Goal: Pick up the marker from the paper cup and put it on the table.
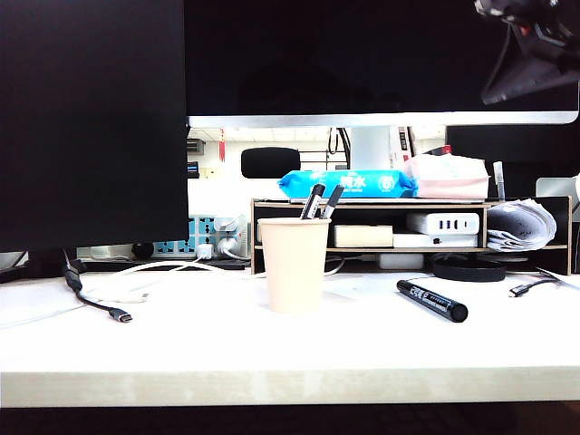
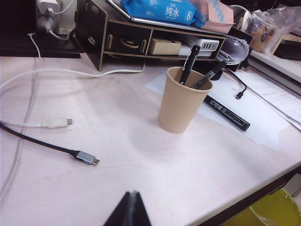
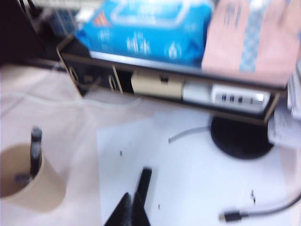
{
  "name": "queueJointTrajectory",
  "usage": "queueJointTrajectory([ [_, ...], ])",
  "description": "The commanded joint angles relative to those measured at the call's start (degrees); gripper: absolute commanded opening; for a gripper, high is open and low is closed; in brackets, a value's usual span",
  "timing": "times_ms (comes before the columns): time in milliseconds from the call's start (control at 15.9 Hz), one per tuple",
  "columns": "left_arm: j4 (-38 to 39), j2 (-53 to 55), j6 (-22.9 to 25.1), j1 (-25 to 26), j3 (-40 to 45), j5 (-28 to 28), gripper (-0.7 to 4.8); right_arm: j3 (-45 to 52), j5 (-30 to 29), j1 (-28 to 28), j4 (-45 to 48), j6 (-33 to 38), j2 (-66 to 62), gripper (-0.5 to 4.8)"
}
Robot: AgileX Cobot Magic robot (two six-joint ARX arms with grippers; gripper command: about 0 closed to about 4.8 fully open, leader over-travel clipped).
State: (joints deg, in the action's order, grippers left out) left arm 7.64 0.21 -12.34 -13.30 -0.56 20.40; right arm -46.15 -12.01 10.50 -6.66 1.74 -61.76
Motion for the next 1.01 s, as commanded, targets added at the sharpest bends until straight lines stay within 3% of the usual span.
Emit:
queueJointTrajectory([
  [63,0.5,0.0,-0.1,0.0,0.0,0.2,-0.05,-0.3,-0.3,0.6,-0.5,0.2,0.4,-0.05],
  [189,0.5,0.0,-0.1,0.0,0.0,0.2,-0.05,-0.3,1.9,0.5,-2.2,-0.5,4.1,-0.05],
  [252,0.5,0.0,-0.1,0.0,0.0,0.2,-0.05,-0.2,1.9,0.5,-2.6,-9.1,8.4,-0.05],
  [567,0.5,0.0,-0.1,0.1,0.0,0.2,-0.05,2.4,1.4,-2.6,-2.5,-6.5,28.2,-0.05],
  [820,0.5,0.0,-0.1,0.1,0.0,0.2,-0.05,18.2,1.4,-13.0,0.4,2.0,40.5,-0.05],
  [1009,0.5,0.0,-0.1,0.1,0.0,0.2,-0.05,32.5,1.9,-15.3,5.7,2.8,45.9,-0.05],
])
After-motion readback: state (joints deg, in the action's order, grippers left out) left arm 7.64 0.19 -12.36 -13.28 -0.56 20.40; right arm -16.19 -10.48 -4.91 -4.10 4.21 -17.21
